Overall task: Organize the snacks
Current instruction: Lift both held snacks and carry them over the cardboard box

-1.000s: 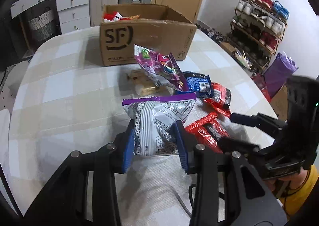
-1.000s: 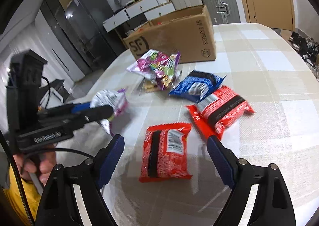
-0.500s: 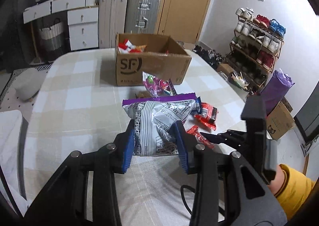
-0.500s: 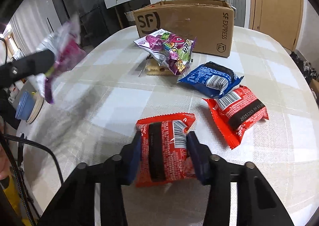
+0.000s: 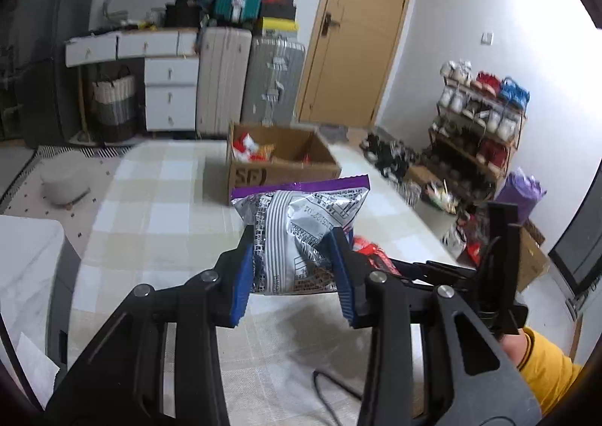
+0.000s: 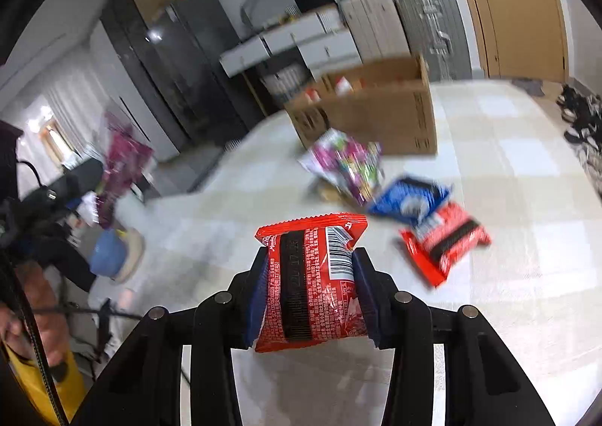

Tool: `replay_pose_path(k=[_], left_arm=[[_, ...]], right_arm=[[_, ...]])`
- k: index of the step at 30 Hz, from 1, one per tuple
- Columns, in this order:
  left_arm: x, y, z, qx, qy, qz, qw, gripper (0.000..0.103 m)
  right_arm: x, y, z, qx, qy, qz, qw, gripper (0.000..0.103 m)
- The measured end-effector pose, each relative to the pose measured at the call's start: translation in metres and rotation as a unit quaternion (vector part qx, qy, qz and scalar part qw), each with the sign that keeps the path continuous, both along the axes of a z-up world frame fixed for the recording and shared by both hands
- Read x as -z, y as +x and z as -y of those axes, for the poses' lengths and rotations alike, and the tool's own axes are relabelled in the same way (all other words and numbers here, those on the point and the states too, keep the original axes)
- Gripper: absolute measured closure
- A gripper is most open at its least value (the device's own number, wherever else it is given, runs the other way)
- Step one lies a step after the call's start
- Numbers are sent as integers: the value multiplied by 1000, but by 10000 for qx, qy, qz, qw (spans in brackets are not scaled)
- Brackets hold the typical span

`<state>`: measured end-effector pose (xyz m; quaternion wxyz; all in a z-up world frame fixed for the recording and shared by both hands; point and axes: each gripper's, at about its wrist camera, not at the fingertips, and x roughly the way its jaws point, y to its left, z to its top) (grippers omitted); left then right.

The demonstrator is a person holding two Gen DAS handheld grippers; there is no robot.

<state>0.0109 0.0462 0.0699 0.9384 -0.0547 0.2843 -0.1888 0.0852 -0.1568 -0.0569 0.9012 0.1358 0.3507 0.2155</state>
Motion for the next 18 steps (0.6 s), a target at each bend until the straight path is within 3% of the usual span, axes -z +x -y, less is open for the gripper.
replay_pose_path(k=[9, 18], left_arm=[[-76, -74, -8, -89, -252, 628, 9977, 68], [-143, -152, -18, -150, -379, 1052, 9936, 68]], right_arm=[[-98, -45, 0, -251, 398, 887, 9949, 60], [-159, -87, 0, -422, 598, 1359, 9880, 60]])
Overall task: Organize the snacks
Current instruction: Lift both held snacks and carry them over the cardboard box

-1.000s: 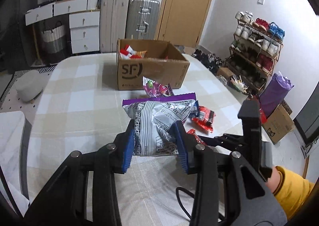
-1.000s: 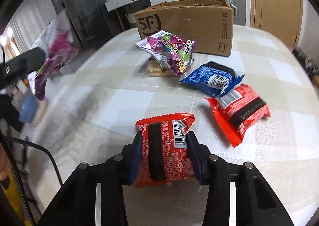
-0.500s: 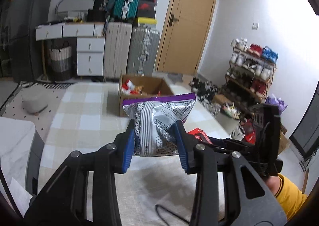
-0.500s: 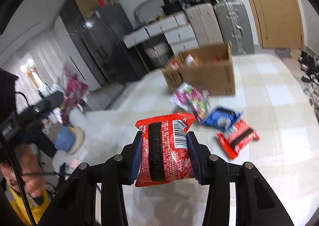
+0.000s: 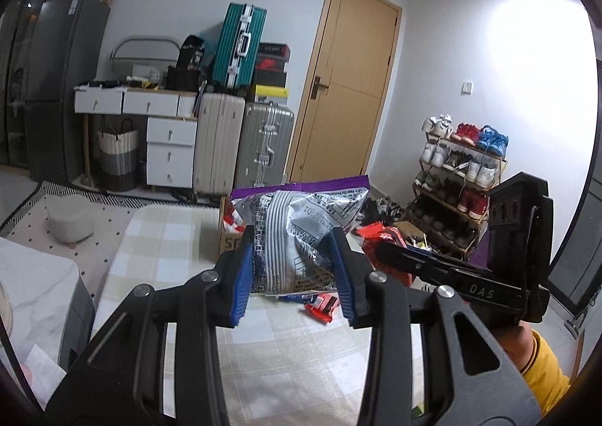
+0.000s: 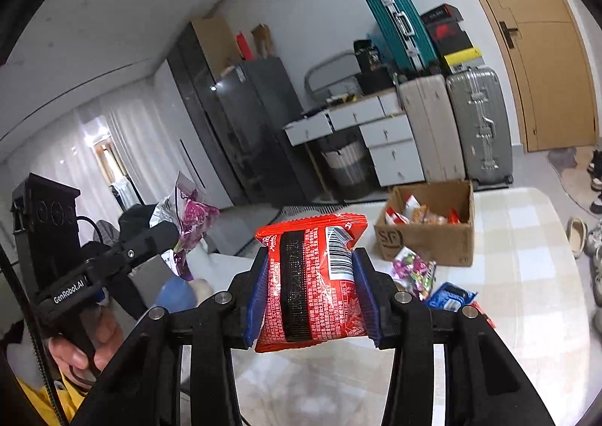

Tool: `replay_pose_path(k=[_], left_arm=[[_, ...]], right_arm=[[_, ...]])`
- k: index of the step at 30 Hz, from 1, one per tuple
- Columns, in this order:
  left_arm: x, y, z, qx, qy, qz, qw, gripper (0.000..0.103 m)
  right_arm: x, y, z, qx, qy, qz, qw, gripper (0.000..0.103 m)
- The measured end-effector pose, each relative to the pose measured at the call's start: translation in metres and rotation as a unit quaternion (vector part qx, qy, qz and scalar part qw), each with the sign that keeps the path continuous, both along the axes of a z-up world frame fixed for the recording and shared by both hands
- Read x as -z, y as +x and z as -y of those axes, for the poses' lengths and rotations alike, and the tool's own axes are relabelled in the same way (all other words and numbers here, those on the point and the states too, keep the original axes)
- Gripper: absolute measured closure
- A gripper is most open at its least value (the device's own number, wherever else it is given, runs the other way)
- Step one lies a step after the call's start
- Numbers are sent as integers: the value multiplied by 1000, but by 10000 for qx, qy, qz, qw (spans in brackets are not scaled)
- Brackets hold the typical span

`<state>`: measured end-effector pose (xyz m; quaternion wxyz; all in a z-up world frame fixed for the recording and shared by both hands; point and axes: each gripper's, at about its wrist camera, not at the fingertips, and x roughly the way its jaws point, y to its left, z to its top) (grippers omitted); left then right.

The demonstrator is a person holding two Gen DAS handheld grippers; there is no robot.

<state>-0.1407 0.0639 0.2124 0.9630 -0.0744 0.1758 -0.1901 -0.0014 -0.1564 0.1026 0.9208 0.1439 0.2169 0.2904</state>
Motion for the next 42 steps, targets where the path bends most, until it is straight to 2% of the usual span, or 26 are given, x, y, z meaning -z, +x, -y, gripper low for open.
replay_pose_path(k=[5, 8, 17, 22, 28, 33, 37, 42], left_arm=[[-25, -43, -2, -59, 121, 111, 9998, 68], [-24, -59, -4, -114, 147, 4, 9998, 68], [19, -17, 22, -83, 231, -466, 9986, 68], [50, 25, 38, -54, 267, -677, 9973, 68], [83, 107, 53, 2, 306, -902, 9955, 68], [94, 187, 66, 14, 386, -983, 9944, 68], [97, 244, 73, -74, 463, -1013, 9938, 68], [103, 315, 84, -89, 549, -1075, 9926, 68]], right_arm=[[-10, -15, 1, 17, 76, 102, 9999, 60], [-4, -17, 4, 48, 145, 29, 9999, 60], [8, -7, 14, 181, 99, 111, 9997, 60], [12, 8, 17, 226, -43, 228, 9995, 60], [16, 53, 18, 207, -84, 71, 9997, 60], [14, 103, 20, 233, -91, -63, 9997, 60], [13, 141, 34, 278, 223, -202, 9992, 60], [18, 195, 38, 398, 144, -376, 9984, 60]])
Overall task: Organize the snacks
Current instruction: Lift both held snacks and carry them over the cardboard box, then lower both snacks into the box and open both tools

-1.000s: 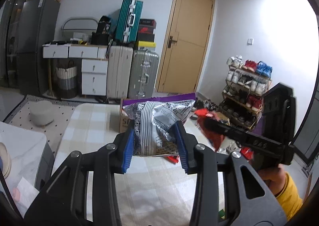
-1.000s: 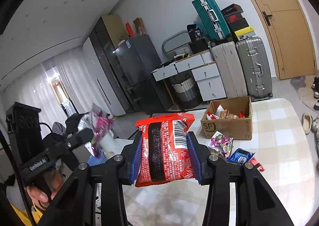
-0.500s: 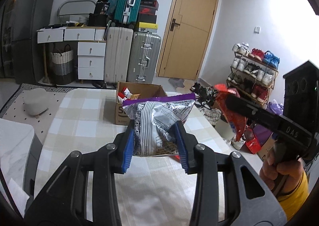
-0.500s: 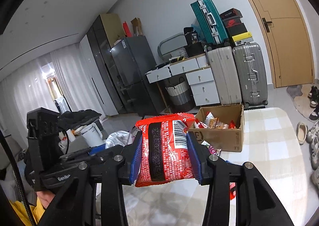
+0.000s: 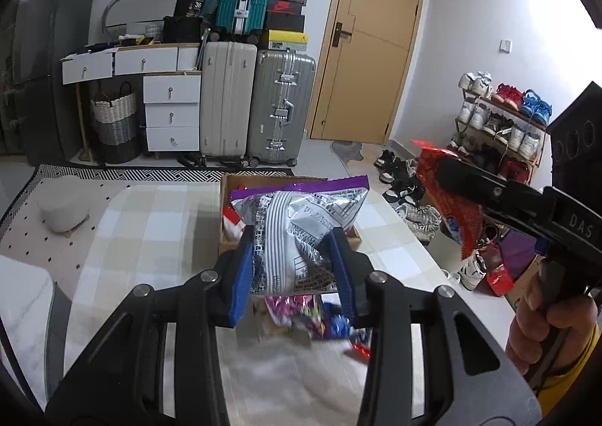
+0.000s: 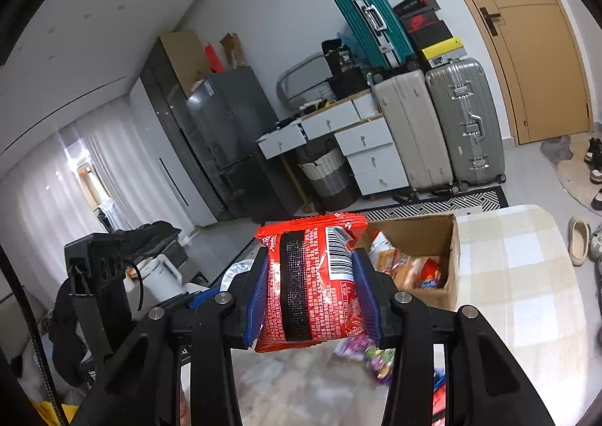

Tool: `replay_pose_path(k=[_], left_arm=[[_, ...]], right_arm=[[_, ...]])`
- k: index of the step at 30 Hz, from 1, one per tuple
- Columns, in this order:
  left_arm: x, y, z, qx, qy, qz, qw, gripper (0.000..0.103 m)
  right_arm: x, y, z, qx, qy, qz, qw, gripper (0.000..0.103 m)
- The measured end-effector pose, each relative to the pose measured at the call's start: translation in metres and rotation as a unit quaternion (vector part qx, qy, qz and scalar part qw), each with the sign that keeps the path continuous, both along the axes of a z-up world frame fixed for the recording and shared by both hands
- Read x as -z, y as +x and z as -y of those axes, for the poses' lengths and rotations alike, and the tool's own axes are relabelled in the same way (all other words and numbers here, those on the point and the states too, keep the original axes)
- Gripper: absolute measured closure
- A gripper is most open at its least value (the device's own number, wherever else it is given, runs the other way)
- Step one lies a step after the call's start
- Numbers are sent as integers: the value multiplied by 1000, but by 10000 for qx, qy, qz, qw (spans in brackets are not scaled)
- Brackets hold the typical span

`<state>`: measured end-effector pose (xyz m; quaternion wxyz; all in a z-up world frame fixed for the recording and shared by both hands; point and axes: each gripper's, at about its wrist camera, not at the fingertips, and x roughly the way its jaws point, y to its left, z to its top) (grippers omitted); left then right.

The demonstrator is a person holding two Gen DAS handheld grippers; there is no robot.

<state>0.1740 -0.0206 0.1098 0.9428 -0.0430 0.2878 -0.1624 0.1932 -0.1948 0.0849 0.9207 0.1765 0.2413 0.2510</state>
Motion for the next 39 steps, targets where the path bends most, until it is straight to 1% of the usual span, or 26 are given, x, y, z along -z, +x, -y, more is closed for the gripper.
replay_pose_path(k=[6, 12, 17, 21, 28, 31, 32, 34, 35, 39], left_arm=[[16, 95, 20, 0, 104, -201, 9997, 68], [38, 177, 33, -42, 209, -410, 9989, 68], [58, 228, 42, -58, 261, -599, 9978, 68], [76, 272, 50, -5, 326, -783, 9964, 68], [108, 328, 63, 14, 415, -968, 9944, 68], [123, 344, 66, -9, 416, -1045, 9937, 68], [128, 355, 68, -10, 400, -1078, 9934, 68], [138, 357, 67, -4, 366, -1117, 9931, 68], [142, 367, 69, -5, 355, -1131, 9930, 68], [157, 385, 70, 2, 363, -1217, 9919, 67]], right_arm=[[21, 63, -1, 56, -162, -326, 9993, 60], [52, 120, 0, 127, -241, -655, 9975, 60], [73, 146, 0, 182, -243, -820, 9962, 60], [87, 157, 1, 235, -303, -901, 9952, 60], [97, 165, -1, 250, -387, -915, 9947, 60], [101, 168, -2, 269, -435, -937, 9943, 60], [103, 170, -2, 275, -445, -951, 9941, 60], [107, 171, -2, 283, -452, -988, 9937, 60], [109, 172, -2, 284, -463, -1009, 9934, 60], [114, 174, -2, 279, -514, -1065, 9926, 60]])
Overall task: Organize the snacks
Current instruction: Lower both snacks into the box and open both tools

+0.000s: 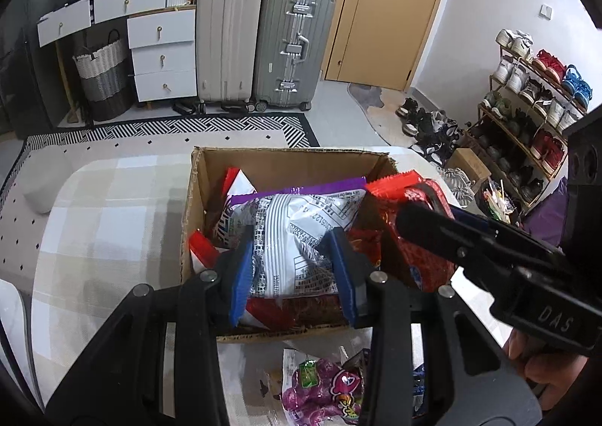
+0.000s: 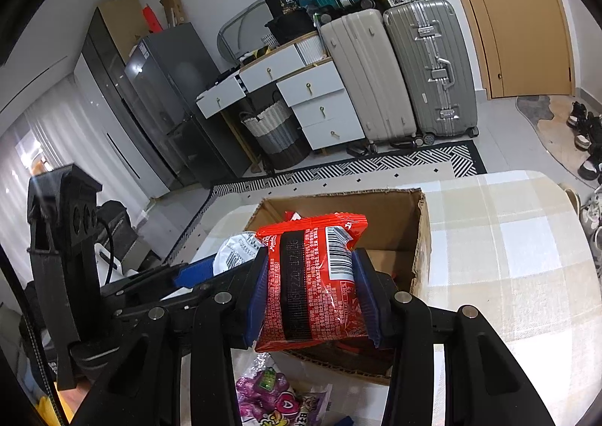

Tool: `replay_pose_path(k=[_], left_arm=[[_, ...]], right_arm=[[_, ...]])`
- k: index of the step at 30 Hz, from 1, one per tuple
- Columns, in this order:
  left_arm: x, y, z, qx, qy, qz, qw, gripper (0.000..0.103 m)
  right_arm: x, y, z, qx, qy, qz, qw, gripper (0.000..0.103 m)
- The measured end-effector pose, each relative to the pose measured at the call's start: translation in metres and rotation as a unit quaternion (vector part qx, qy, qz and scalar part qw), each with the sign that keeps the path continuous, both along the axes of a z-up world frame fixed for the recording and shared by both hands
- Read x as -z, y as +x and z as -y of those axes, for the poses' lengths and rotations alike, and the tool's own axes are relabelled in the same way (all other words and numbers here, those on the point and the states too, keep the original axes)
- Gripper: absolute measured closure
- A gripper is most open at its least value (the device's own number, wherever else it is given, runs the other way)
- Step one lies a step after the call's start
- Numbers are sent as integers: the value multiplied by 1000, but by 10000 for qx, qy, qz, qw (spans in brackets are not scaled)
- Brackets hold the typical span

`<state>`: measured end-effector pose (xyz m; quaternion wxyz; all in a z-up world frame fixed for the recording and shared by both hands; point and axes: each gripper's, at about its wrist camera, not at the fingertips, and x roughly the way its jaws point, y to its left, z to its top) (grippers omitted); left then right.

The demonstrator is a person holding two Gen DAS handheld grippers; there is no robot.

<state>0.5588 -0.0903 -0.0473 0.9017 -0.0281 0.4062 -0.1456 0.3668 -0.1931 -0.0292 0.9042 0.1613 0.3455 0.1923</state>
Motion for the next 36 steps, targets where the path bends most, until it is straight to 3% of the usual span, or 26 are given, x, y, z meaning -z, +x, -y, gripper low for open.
replay_pose_path(k=[10, 17, 21, 27, 36], left_arm=[[20, 16, 2, 34, -71, -54, 10000, 66], [12, -7, -18, -38, -178, 52, 9998, 64], [9, -35, -24, -158, -149, 167, 9996, 55], [-7, -58, -41, -314, -229, 212, 9990, 49], [-22, -88, -59, -418, -273, 259, 9984, 47]], right_arm=[[7, 6, -2, -10, -8, -126, 9999, 60], [9, 9, -3, 17, -5, -177, 9998, 60], [10, 11, -5, 45, -18, -194, 9998, 60], [11, 11, -9, 77, -114, -206, 9997, 60], [13, 15, -15, 214, -331, -298, 9988, 60]])
